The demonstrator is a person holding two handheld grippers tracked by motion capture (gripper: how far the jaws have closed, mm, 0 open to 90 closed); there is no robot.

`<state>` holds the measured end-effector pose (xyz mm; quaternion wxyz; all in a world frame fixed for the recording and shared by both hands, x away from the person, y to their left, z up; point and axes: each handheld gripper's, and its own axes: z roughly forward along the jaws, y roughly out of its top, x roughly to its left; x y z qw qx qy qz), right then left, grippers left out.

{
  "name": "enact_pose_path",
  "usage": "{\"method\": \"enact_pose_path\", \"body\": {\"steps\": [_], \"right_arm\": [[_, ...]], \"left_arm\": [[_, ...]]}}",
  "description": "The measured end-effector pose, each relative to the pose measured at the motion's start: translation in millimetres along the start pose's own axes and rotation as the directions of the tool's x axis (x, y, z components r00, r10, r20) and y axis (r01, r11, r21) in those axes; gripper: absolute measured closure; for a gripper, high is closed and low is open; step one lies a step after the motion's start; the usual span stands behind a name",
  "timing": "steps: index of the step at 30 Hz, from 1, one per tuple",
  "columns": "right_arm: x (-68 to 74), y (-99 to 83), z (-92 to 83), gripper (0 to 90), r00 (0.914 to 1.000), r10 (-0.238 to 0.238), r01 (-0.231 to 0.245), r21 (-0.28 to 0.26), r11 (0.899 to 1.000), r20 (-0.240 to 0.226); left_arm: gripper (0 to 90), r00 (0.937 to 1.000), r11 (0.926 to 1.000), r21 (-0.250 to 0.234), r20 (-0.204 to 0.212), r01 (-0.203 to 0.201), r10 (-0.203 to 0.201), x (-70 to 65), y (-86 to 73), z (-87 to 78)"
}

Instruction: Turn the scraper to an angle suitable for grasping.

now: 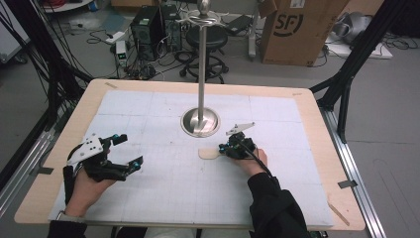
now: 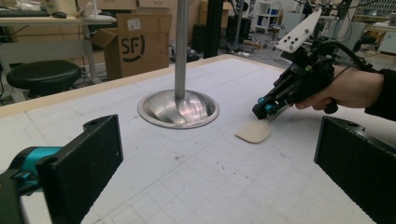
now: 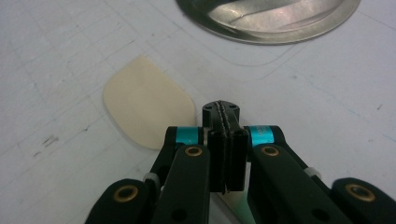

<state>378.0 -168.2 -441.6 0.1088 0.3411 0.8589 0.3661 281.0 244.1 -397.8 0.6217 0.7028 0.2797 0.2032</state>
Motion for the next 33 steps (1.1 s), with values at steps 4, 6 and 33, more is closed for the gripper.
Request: {"method": "enact_pose_path", "body": {"steps": [4,6,33], "right_arm": [[8.6,-2.0,-3.2,90.0,0.9997,-0.025,0.025,0.015,1.000,0.004],[13.7,-4.0,-5.7,90.0,0.9986,-0.052,0.052,0.021,0.998,0.001],[55.4,-59.4,-55.6,90.0,0.9862,-0.107,0.102,-0.051,0.994,-0.126]], "left_arm": [[1.7,0.9998,0.9999,0.004,0.012,-0.014,0.014,-3.4,1.2,2.0],[1.7,0.9999,0.9998,0.014,0.009,-0.013,0.013,-2.6,0.8,2.0],[1.6,0.9999,0.9995,0.031,0.013,-0.012,0.011,-2.7,-2.0,5.7]]}}
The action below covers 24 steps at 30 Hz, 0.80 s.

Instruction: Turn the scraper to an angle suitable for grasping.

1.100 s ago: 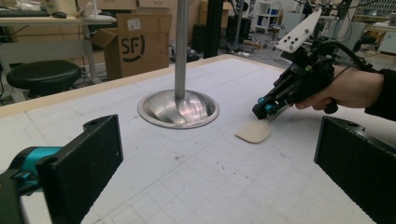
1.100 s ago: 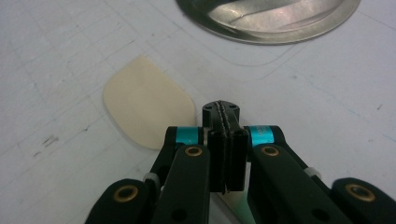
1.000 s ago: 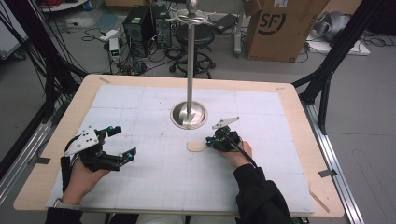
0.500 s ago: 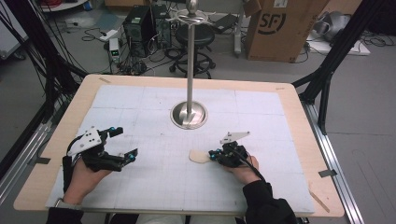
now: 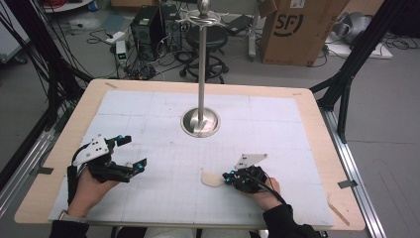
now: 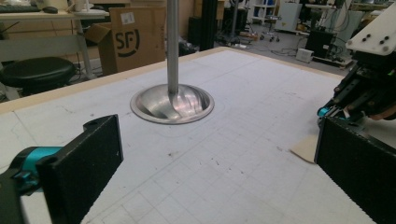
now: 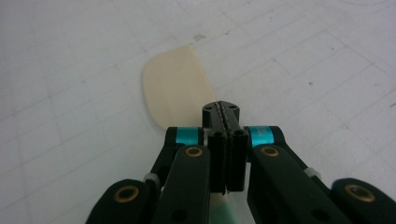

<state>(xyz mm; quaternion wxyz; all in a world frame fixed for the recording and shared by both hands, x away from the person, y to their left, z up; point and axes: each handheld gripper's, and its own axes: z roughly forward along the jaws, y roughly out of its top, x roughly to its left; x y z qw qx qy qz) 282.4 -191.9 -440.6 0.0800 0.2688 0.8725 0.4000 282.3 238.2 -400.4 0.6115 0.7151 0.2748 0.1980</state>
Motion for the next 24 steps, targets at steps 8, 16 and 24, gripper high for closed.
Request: {"method": "enact_pose_path", "body": {"steps": [8,16,24], "right_arm": [[17.8,-19.2,-23.2,90.0,0.9995,0.018,-0.018,0.016,1.000,0.026],[17.4,-34.9,-36.0,90.0,0.9909,0.065,-0.071,0.045,0.996,0.118],[4.4,-30.7,-29.7,90.0,0.9852,0.060,-0.065,0.030,0.997,0.161]], "left_arm": [[1.7,0.9999,0.9999,-0.013,0.007,0.008,-0.008,-0.1,0.9,0.4],[1.7,1.0000,1.0000,-0.007,0.005,0.005,-0.005,0.8,-0.1,2.7],[1.7,1.0000,1.0000,0.001,0.000,-0.001,0.001,-1.3,-0.4,3.0]]}}
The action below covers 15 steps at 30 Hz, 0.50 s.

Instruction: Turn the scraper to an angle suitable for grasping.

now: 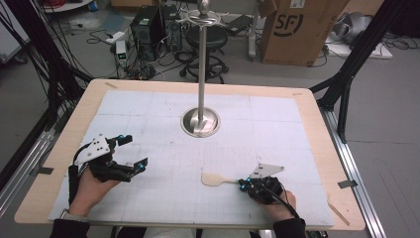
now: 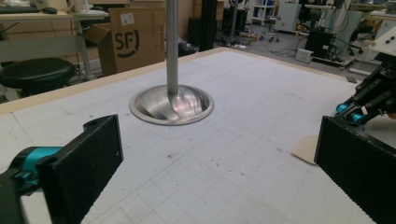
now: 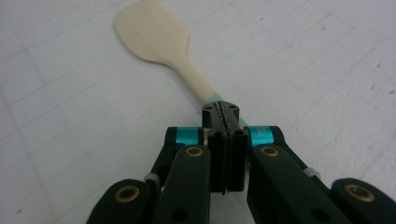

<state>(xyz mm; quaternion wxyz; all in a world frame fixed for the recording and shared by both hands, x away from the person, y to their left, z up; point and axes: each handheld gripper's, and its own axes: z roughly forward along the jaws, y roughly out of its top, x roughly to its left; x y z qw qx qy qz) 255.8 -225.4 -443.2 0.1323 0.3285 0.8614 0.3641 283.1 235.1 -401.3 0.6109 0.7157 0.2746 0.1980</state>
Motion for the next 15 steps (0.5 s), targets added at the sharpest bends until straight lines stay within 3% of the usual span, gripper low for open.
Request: {"method": "enact_pose_path", "body": {"steps": [8,15], "right_arm": [[-20.6,16.6,21.3,90.0,0.9989,0.028,-0.027,-0.035,0.999,0.038],[-23.6,38.2,46.4,90.0,0.9968,0.033,-0.029,-0.062,0.998,0.072]], "left_arm": [[1.7,0.9999,0.9995,0.029,0.006,-0.013,0.013,-3.7,-2.7,1.7],[1.7,1.0000,0.9991,0.041,0.002,-0.009,0.009,-3.7,-4.4,2.0]]}}
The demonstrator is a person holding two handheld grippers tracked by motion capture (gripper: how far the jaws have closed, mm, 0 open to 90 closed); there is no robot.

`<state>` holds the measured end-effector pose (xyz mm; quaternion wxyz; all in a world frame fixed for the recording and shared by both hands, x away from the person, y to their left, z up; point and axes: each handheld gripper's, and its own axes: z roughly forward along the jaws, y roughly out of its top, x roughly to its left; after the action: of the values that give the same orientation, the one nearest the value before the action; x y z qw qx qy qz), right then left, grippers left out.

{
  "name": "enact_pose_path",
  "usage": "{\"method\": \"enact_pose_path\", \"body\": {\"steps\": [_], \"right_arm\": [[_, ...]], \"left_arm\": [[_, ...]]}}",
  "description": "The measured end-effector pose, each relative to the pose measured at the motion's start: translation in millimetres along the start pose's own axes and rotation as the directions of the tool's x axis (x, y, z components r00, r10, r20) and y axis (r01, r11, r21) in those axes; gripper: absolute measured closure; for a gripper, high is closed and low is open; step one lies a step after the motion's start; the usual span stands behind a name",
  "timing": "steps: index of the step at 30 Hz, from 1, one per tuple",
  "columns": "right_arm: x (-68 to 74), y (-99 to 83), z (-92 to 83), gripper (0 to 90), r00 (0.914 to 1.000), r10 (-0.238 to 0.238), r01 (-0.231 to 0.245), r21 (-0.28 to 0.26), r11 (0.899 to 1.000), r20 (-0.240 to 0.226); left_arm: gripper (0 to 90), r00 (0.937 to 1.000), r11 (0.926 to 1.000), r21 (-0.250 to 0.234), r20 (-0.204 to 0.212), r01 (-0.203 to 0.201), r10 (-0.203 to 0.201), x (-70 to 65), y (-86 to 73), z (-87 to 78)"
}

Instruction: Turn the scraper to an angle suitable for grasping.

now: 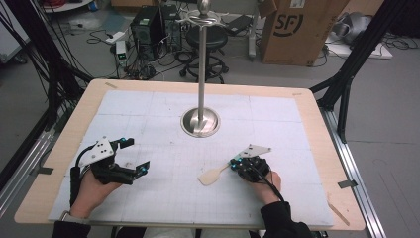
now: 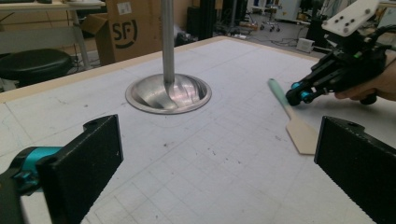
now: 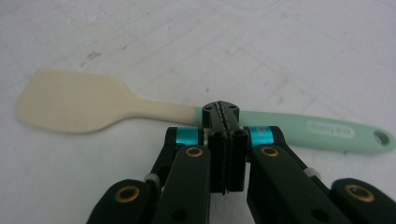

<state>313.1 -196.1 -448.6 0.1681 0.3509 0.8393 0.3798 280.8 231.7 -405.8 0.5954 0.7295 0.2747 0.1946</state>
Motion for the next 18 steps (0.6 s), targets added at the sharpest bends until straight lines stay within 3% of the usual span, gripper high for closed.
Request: {"method": "enact_pose_path", "body": {"steps": [5,10,12,15,18], "right_arm": [[3.6,11.4,15.0,90.0,1.0000,0.002,-0.002,-0.010,1.000,-0.003],[8.0,12.9,13.7,90.0,0.9999,-0.013,0.013,-0.014,1.000,0.010],[16.9,19.9,10.0,90.0,0.9992,-0.021,0.019,-0.062,0.998,-0.035],[29.2,27.1,15.2,90.0,0.9962,-0.062,0.058,-0.061,0.996,-0.061],[36.4,31.4,22.5,90.0,0.9955,-0.069,0.065,-0.056,0.996,-0.065]], "left_arm": [[1.7,1.0000,1.0000,-0.002,-0.002,0.005,-0.005,0.9,-0.6,-0.6],[1.6,1.0000,0.9999,-0.007,0.000,0.007,-0.007,1.3,-0.4,-1.2],[1.7,1.0000,1.0000,-0.007,-0.001,0.006,-0.006,1.8,-0.6,-1.9],[1.7,1.0000,1.0000,-0.001,-0.001,0.007,-0.007,1.7,-1.2,-1.6],[1.7,1.0000,1.0000,-0.003,-0.002,0.005,-0.005,1.4,-1.6,-3.2]]}}
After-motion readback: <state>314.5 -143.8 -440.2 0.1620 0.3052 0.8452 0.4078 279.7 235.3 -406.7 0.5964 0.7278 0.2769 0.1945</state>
